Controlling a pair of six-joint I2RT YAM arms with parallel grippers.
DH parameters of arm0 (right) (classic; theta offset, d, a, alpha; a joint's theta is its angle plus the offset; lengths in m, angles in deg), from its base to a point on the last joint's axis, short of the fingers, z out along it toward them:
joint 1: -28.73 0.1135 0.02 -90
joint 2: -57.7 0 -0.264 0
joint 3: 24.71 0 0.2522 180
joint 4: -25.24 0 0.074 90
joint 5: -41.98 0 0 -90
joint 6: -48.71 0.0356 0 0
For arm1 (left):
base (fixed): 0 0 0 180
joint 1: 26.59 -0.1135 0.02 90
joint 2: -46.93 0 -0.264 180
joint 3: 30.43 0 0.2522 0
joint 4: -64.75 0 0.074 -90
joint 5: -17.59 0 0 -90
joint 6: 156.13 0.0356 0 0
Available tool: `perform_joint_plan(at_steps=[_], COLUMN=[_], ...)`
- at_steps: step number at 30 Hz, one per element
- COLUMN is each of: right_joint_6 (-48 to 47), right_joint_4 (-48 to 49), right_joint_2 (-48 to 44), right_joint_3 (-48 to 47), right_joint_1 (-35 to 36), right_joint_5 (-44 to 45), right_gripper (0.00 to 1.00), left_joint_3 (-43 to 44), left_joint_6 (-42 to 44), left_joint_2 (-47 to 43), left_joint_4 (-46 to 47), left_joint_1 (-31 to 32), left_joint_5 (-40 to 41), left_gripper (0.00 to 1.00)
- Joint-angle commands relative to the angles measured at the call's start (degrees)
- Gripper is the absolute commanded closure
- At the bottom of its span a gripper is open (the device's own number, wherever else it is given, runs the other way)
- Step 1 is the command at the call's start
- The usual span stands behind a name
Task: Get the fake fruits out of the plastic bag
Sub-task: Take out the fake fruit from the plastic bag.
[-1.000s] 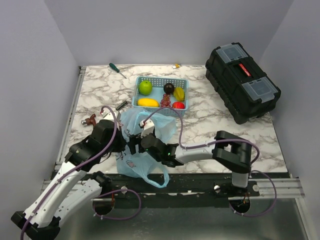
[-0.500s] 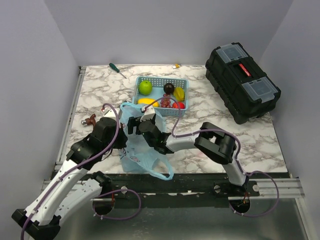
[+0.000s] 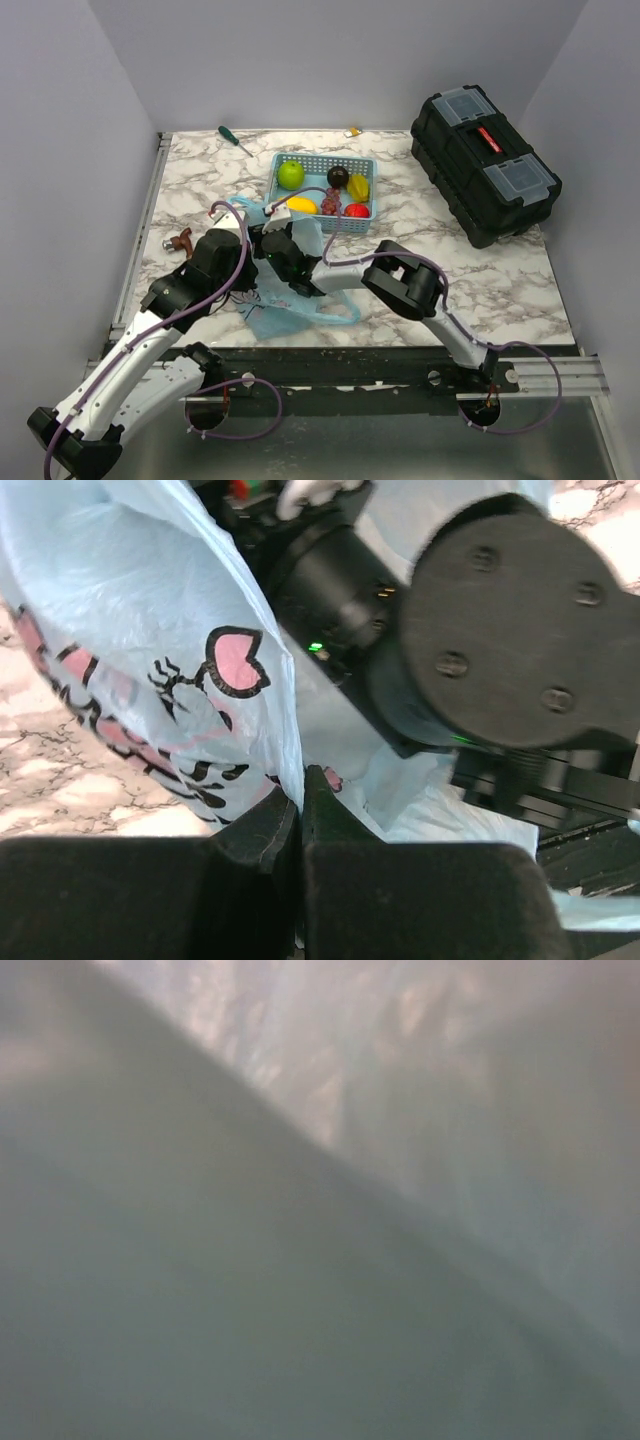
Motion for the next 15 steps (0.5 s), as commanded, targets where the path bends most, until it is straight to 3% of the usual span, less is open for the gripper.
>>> perform_joint_plan(at_steps=[1,4,7,11,15], right_joint_6=[0.23,2.26,4.32,6.44,3.91], right_joint_4=[-4.72,-6.08,-9.24,-11.1,-10.75], right_joint_2=[6.45,9.01,11.39,11.74,8.62], right_joint_3=[-8.84,-12.32,-15.77,-16.18,-13.48], right_joint_1=[-0.46,-1.22,-2.47,-3.66,-4.05], right_joint_5=[-0.22,-0.08,-1.14,1.0,1.23], right_gripper=[0.03,0.07,0.19,0.46,0.57], left_joint_3=[-0.2,0.14,-0.29,-0.85,-1.65], left_joint_6=[0.43,0.32,-0.09,-0.64,-0.84], left_joint_2=[-0.41,-0.83,-2.11,-3.52,-4.44], left_joint_4=[1.81,0.88,0.59,-0.06,-1.11], left_joint_1=[0.16,0.16,0.11,0.16,0.16], left_joint_5=[-1.17,-1.15,-1.46,-1.79,-1.97], left_gripper=[1.0,1.0,1.0,1.0,1.0])
